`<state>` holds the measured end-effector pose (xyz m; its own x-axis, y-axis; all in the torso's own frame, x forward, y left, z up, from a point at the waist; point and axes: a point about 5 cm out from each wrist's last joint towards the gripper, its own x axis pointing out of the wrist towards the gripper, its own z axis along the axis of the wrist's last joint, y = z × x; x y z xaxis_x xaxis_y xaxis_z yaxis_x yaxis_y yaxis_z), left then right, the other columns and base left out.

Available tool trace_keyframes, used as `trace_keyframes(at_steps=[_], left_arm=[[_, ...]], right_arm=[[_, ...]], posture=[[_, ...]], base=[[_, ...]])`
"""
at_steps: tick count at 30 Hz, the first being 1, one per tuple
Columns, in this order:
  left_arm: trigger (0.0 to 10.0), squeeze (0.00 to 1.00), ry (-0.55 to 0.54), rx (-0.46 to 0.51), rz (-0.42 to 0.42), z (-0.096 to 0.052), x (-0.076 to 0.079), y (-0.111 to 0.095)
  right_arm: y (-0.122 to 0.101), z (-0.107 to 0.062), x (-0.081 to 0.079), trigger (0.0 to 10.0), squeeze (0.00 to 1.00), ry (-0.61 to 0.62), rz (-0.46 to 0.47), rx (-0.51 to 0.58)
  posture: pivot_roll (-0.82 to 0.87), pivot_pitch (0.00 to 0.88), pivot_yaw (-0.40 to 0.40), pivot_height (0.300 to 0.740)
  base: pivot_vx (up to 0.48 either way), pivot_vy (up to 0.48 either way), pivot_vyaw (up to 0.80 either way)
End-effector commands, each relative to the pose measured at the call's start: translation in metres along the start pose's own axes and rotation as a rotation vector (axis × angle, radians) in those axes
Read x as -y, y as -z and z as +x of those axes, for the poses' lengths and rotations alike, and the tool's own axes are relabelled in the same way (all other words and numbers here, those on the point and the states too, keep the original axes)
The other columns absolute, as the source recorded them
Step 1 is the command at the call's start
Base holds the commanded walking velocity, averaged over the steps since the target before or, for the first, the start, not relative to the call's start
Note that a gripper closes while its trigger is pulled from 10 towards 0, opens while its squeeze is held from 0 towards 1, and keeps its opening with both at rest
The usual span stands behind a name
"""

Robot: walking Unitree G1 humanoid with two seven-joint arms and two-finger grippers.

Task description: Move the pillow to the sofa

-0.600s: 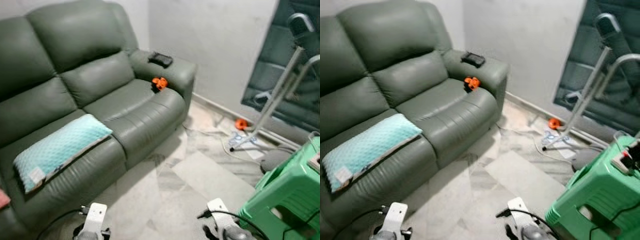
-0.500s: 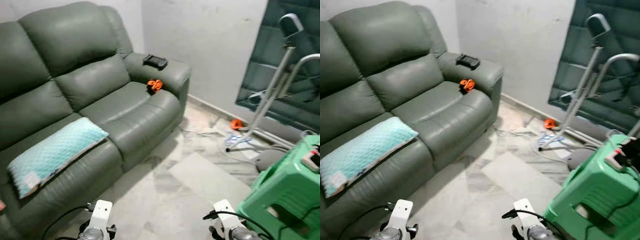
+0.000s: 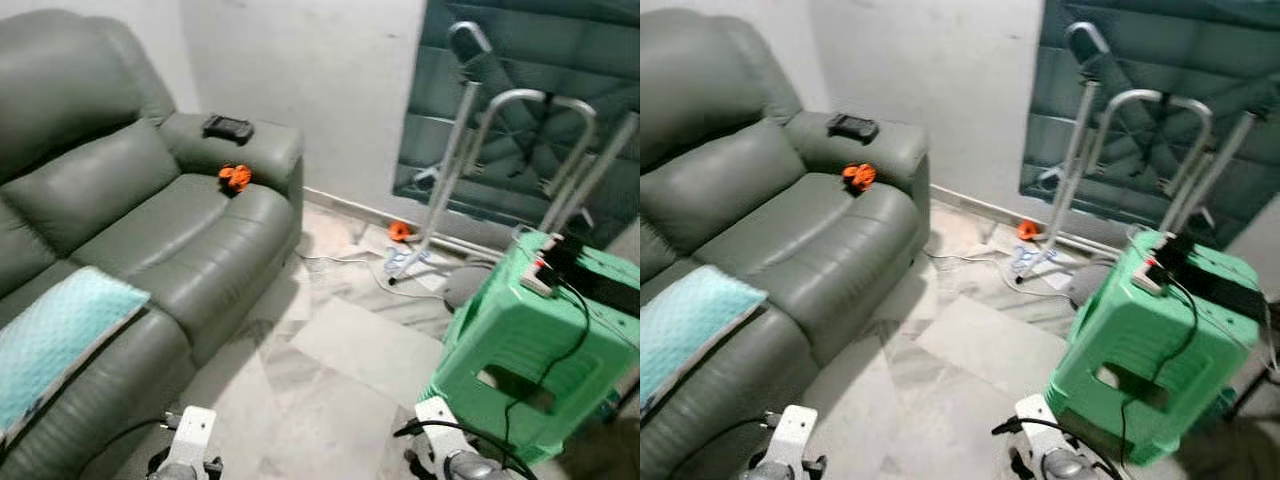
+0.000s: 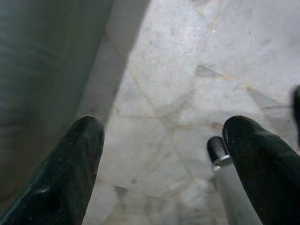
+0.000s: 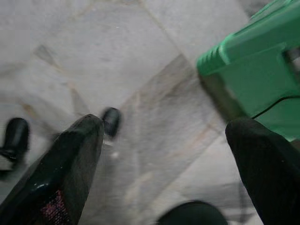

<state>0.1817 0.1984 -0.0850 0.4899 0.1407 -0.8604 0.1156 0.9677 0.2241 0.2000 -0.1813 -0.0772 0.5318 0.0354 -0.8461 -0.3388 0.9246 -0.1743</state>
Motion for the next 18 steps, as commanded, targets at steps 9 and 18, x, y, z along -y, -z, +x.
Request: trace_keyframes(at_steps=[9, 18], left_arm=[[10.0, 0.0, 0.007, 0.011, 0.014, 0.0004, 0.0025, -0.0056], [10.0, 0.0, 0.006, 0.012, 0.022, 0.0004, 0.0021, -0.0057]], right_arm=[[0.001, -0.0007, 0.0064, 10.0, 0.0, 0.022, 0.0, -0.006], [0.0011, -0.0007, 0.006, 10.0, 0.0, 0.021, 0.002, -0.007]], posture=[[-0.1, 0.0, 0.049, 0.74], [-0.1, 0.0, 0.05, 0.74]], base=[[0.0, 0.0, -0.77], [0.0, 0.0, -0.77]])
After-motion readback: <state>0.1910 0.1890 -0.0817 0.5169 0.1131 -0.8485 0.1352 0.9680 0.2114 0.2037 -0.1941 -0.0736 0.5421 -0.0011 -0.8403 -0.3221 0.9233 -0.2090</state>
